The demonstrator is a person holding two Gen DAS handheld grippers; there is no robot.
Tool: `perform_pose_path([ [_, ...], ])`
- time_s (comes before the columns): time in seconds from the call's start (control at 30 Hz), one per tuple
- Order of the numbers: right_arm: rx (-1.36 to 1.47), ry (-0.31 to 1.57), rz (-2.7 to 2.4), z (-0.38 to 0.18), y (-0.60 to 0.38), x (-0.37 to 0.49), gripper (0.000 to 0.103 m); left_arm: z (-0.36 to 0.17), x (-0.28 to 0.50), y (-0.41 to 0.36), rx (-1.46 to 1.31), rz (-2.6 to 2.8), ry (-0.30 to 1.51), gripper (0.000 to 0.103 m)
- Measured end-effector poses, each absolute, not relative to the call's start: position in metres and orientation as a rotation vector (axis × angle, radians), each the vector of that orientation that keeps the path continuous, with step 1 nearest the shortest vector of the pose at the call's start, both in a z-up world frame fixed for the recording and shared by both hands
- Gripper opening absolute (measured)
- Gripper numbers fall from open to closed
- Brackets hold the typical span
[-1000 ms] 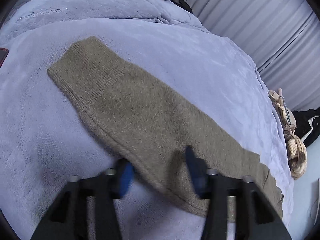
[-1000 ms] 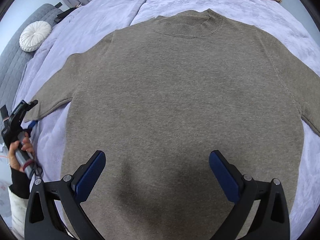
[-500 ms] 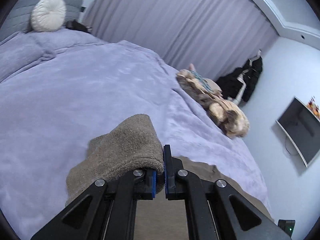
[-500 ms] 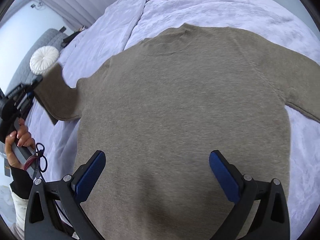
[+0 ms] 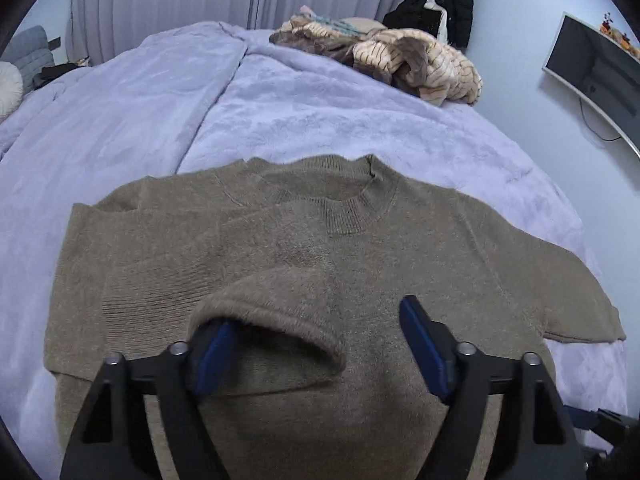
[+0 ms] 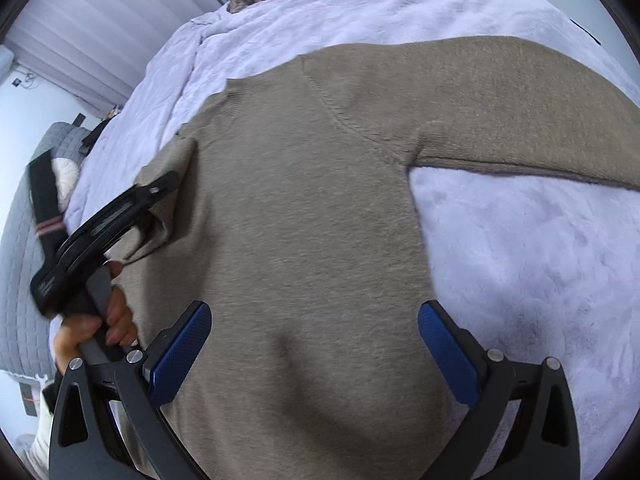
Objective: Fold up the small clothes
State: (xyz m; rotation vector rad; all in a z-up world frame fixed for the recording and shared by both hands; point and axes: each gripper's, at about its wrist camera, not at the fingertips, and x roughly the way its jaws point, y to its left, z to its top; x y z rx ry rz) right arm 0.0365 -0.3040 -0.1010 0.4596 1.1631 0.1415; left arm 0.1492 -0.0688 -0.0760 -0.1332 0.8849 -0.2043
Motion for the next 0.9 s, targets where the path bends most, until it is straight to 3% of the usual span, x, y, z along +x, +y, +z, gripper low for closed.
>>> perform_pose_path([
  [0.23,0.089,1.057,0.240,-0.075,-0.224,0.074,0.103,-0.043,0.132,0.041,-0.168,-0.055,0.777,0.082],
  [0.43,-0.452,0.857,0.366,-0.070,-0.090,0.100,0.103,-0.105,0.153,0.137,-0.389,0.049,1.023,0.082],
  [0.53,-0.663,0.807,0.343,-0.093,-0.047,0.113,0.096,-0.132,0.150,0.149,-0.472,0.020,1.088,0.082],
  [0.57,-0.717,0.791,0.322,-0.100,-0.039,0.118,0.080,-0.137,0.148,0.148,-0.484,0.013,1.094,0.082],
  [0.6,-0.738,0.787,0.315,-0.104,-0.035,0.122,0.030,-0.139,0.148,0.147,-0.483,0.009,1.091,0.082],
  [0.63,-0.710,0.806,0.323,-0.105,-0.036,0.128,0.003,-0.138,0.148,0.144,-0.476,0.001,1.090,0.082],
  [0.67,-0.614,0.834,0.326,-0.099,-0.044,0.133,0.009,-0.138,0.150,0.142,-0.468,-0.014,1.092,0.082],
  [0.8,0.010,0.890,0.284,-0.076,-0.133,0.153,0.009,-0.137,0.157,0.131,-0.436,-0.047,1.109,0.082],
  [0.87,0.351,0.936,0.208,-0.090,-0.200,0.156,0.010,-0.138,0.159,0.127,-0.421,-0.054,1.111,0.081],
  [0.9,0.524,0.970,0.181,-0.105,-0.234,0.156,0.013,-0.138,0.159,0.127,-0.426,-0.056,1.108,0.075],
])
